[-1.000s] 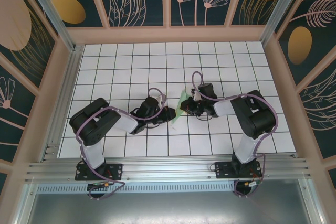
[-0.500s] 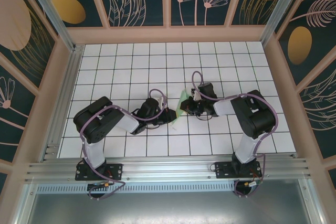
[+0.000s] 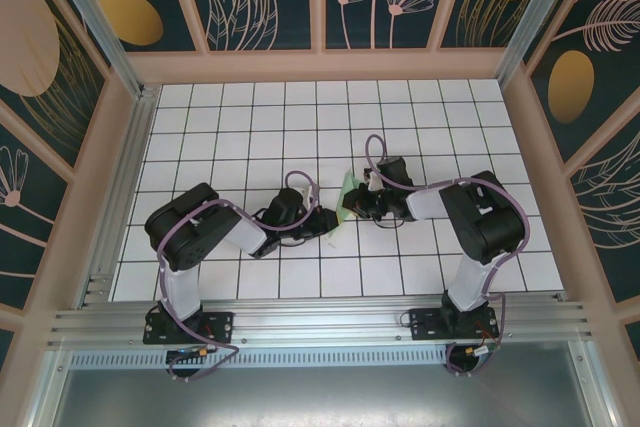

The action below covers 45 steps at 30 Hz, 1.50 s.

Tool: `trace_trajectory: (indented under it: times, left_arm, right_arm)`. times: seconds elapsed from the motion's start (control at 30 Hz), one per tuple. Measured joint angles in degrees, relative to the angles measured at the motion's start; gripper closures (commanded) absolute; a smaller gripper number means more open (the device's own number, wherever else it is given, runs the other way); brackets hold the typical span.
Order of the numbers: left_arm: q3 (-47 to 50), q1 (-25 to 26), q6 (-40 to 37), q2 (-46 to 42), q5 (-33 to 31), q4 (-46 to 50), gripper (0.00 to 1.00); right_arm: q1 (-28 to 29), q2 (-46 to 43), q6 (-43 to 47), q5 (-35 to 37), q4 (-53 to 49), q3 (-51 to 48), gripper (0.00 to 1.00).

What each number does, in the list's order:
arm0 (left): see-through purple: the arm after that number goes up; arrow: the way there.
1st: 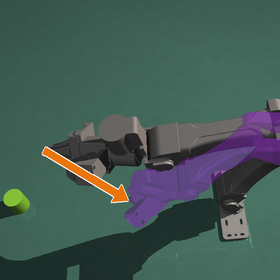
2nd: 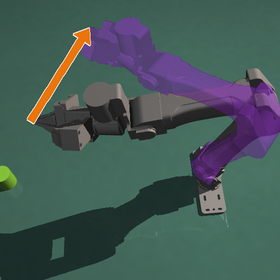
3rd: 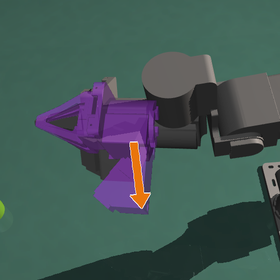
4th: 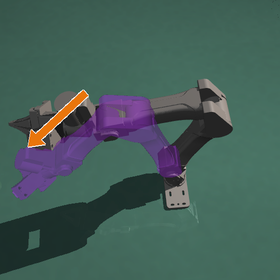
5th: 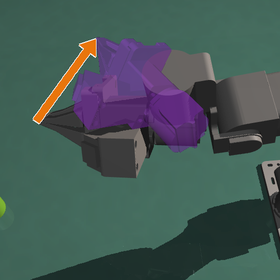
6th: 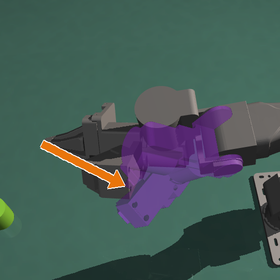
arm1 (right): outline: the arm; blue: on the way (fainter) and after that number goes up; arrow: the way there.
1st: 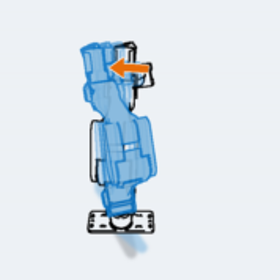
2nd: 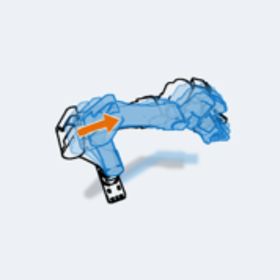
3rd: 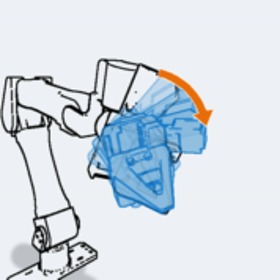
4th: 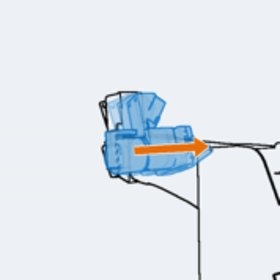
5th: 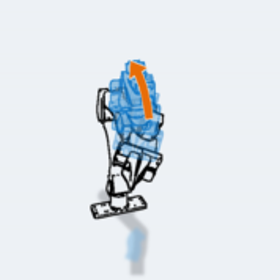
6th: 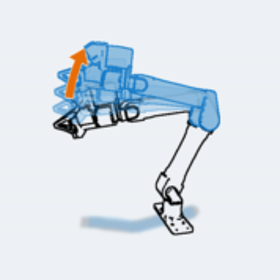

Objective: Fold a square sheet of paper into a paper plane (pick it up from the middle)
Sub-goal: Fold the wing for the fifth time at the center of the table.

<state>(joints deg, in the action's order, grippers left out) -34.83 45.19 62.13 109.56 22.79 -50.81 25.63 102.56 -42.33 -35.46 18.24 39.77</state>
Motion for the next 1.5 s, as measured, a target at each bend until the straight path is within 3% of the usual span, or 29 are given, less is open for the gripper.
trace_trajectory:
  times: [0.6, 1.5]
  left_arm:
    - [0.0, 0.6, 0.5, 0.3, -0.6, -0.2, 0.84]
    - [-0.4, 1.8, -3.7, -1.6, -0.9, 4.8, 0.84]
  right_arm:
    - [-0.2, 0.7, 0.0, -0.4, -1.1, 0.6, 0.9]
    - [-0.2, 1.8, 0.0, -0.4, -5.0, 2.7, 0.93]
